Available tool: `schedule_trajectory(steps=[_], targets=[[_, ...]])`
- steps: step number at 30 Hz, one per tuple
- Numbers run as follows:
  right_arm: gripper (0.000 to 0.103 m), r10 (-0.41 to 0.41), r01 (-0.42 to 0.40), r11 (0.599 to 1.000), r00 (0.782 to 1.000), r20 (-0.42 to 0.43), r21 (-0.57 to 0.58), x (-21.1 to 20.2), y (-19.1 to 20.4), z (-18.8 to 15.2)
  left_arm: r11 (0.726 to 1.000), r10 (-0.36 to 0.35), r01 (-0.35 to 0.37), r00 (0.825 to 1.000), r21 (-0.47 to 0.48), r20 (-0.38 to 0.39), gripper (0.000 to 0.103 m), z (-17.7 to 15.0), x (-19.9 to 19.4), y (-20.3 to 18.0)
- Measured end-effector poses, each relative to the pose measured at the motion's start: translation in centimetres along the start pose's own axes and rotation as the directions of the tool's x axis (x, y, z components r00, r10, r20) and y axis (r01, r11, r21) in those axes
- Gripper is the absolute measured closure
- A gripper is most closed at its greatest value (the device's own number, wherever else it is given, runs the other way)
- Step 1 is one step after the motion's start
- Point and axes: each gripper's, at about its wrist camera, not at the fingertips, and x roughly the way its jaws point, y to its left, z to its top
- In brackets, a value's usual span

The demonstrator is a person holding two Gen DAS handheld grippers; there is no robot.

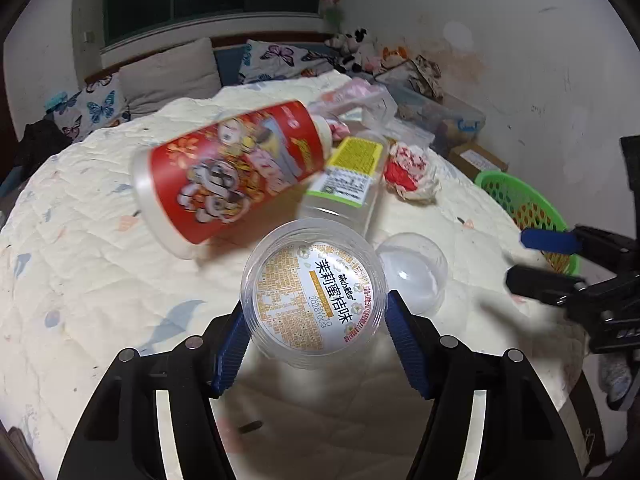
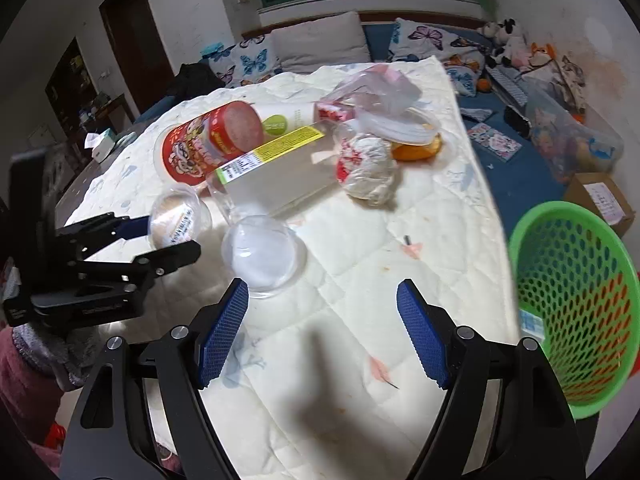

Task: Collect trash
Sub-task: 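Grasp the lidded plastic cup with the left tool while the right tool grasps the clear dome lid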

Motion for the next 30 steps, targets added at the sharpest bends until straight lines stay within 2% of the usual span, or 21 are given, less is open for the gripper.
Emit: schedule_trajectory(steps=[13,19,24,30], targets=[[0.030,0.041,-0.044,0.996,0.999,-0.035,-0.077,4.1,3.5,1.5,0.996,0.056,-0.051,0.996,-0.076,0.064,0.040,-0.5,-4.1,3.1],[0.034,0.044,-0.049,0.995,0.997,-0.055,-0.085,6.1,4.3,2.1,0.995,0.060,-0.054,0.995,-0.084,0.074,0.040,-0.6,-4.6,3.6],[0.043,0.044,-0.050,0.995,0.996,-0.072,-0.086,7.1,4.5,2.3,0.995,0.059,-0.052,0.996,-0.084,0.074,0.040,-0.8,-4.5,3.6],[0.043,0.040,-0.046,0.995,0.997,-0.065,-0.089,7.1,4.6,2.1,0.996,0.052,-0.046,0.996,-0.082,0.068,0.040,-0.7,-4.2,3.3]])
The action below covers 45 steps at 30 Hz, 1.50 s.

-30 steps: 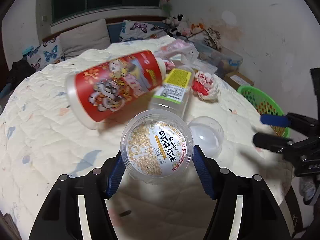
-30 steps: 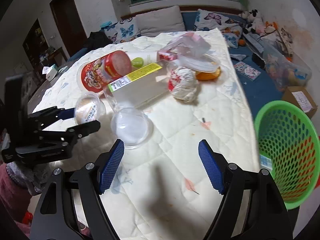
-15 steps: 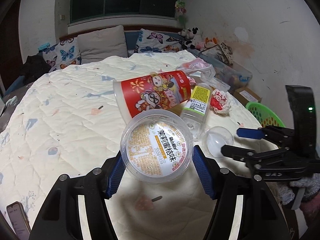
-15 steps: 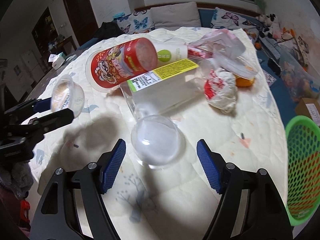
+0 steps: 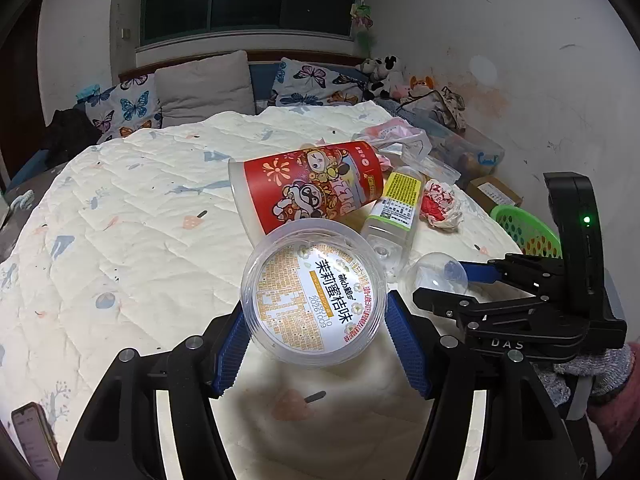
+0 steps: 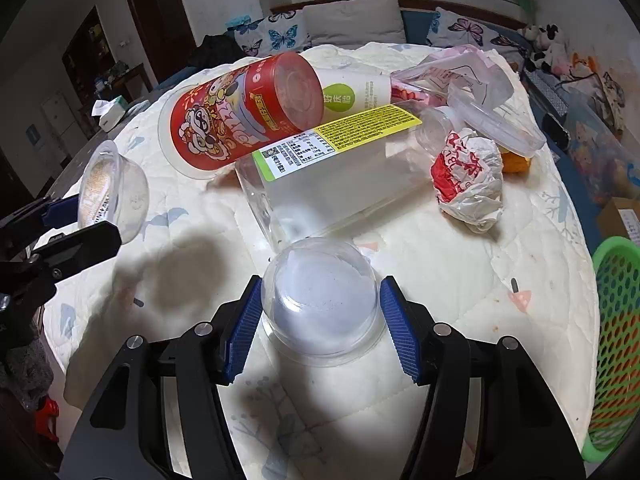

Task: Collect trash
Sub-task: 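Grasp the lidded plastic cup with the left tool while the right tool grasps the clear dome lid, then carry the clear dome lid over the green basket and open the right tool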

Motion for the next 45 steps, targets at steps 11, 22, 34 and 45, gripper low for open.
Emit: schedule_trajectory(steps=[11,22,34,45], targets=[[0.043,0.007,-0.008,0.999,0.999,0.041,0.037,-2.8,-1.2,-0.9,0.999,-0.024,0.024,1.000,0.023,0.009,0.040,0.5,-0.2,-1.7],[0.043,-0.101,0.085,0.986,0.990,0.103,0.143,-7.6,-6.4,-2.7,0.992,-0.087,0.086,0.996,0.090,0.012,0.040,1.9,0.3,-6.2],[0.043,-0.313,0.276,0.904,0.947,0.067,0.326,-12.3,-17.6,-7.0,0.965,-0.184,0.184,0.983,0.184,-0.021,0.040,4.4,3.0,-13.7],[0.043,-0.382,0.341,0.835,0.924,0.009,0.432,-13.3,-24.2,-10.4,0.936,-0.237,0.242,0.970,0.254,-0.054,0.040,6.3,5.1,-19.6]])
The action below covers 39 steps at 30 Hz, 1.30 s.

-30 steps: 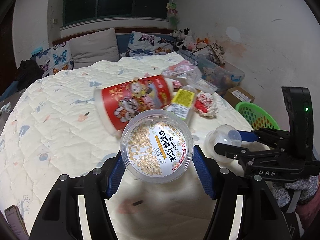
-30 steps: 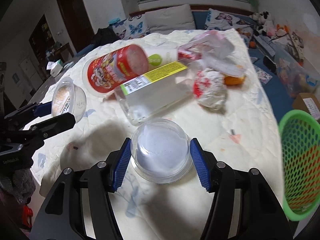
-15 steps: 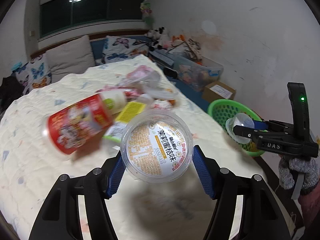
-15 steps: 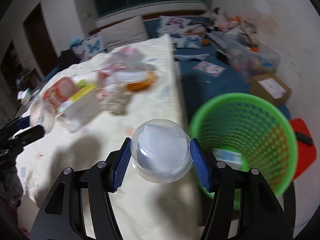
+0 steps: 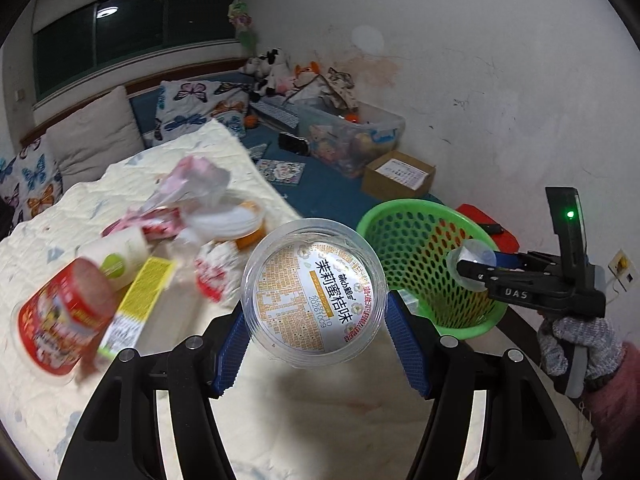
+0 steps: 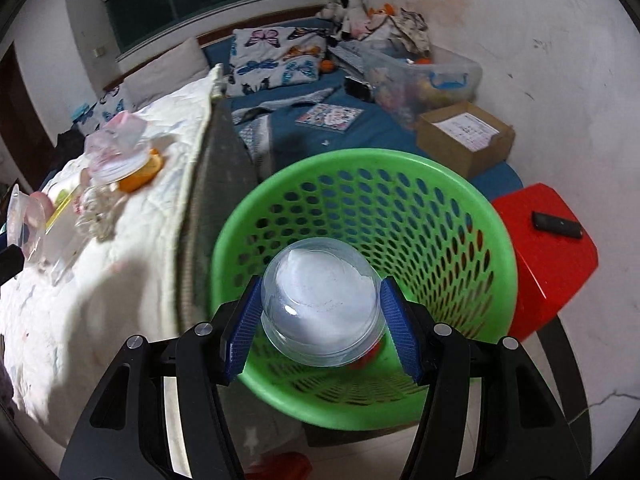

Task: Collect trash
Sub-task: 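Carry the clear dome lid over the green basket and open the right tool, then carry the lidded plastic cup over the green basket and open the left tool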

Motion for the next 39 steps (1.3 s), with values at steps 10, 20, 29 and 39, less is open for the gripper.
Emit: schedule_trajectory(steps=[10,20,29,39], targets=[[0.036,-0.012,0.011,0.999,1.000,0.004,0.041,0.8,-2.1,0.2,0.998,-0.044,0.045,0.999,0.051,-0.017,0.040,2.4,2.7,-3.3],[0.036,-0.025,0.023,0.998,0.999,0.029,0.066,-1.0,-3.7,-0.8,0.993,-0.085,0.091,0.994,0.081,-0.071,0.040,3.3,6.3,-6.3],[0.035,-0.040,0.036,0.995,0.998,0.046,0.095,-3.0,-5.2,-2.0,0.983,-0.109,0.126,0.986,0.135,-0.125,0.040,3.9,9.5,-9.7],[0.033,-0.049,0.042,0.991,0.997,0.058,0.124,-4.6,-6.4,-2.8,0.975,-0.125,0.156,0.974,0.157,-0.191,0.038,3.7,12.4,-12.4]])
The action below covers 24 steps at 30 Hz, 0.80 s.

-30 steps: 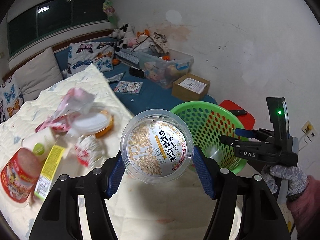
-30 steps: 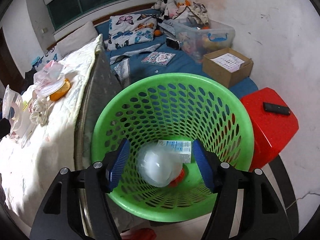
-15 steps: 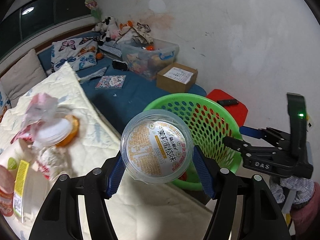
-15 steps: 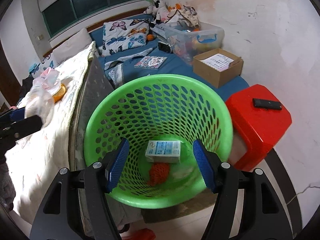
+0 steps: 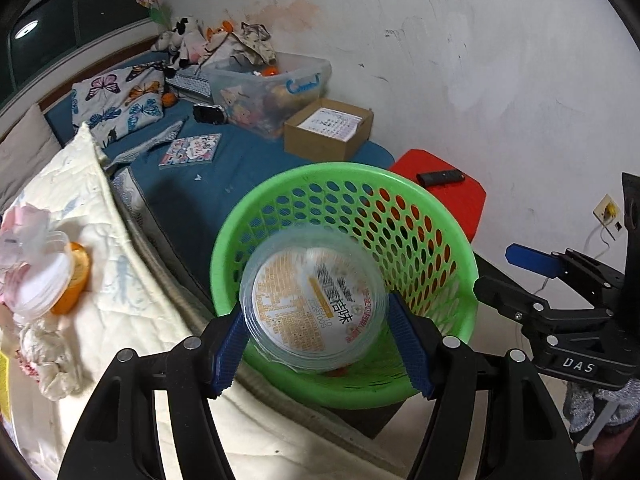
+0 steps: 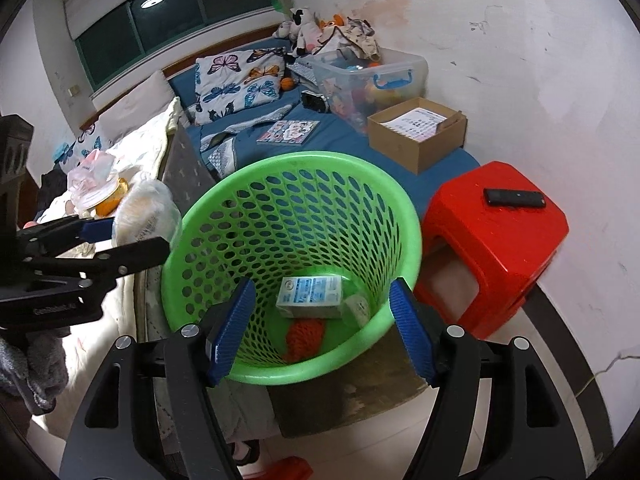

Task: Collect trash
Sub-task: 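Carry the lidded plastic cup over the green basket and open the left tool, then return both tools to the mattress toward the bottle and tissue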

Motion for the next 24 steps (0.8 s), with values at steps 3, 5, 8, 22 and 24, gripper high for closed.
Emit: schedule_trajectory(steps=[3,5,8,22,24], targets=[[0.033,0.000,0.000,1.000,1.000,0.001,0.010,0.0,-0.3,0.0,1.000,-0.008,0.008,1.000,0.003,-0.002,0.029,0.0,0.1,-0.3],[0.033,0.003,-0.003,1.000,1.000,0.003,0.019,0.0,-0.4,0.0,1.000,-0.011,0.011,1.000,0.009,0.002,0.028,-0.1,0.0,-0.5],[0.033,0.007,-0.007,1.000,1.000,0.002,0.021,-0.1,-0.2,-0.1,1.000,-0.016,0.016,1.000,0.004,0.007,0.028,-0.4,-0.5,-0.3],[0.033,0.067,-0.066,0.997,0.998,0.017,-0.050,-0.9,4.1,0.5,0.994,0.076,-0.067,0.991,-0.084,0.110,0.028,-3.6,-7.8,4.5],[0.033,0.081,-0.080,0.995,0.997,0.016,-0.067,-0.8,5.1,0.8,0.991,0.104,-0.093,0.988,-0.097,0.114,0.028,-4.3,-8.5,5.5]])
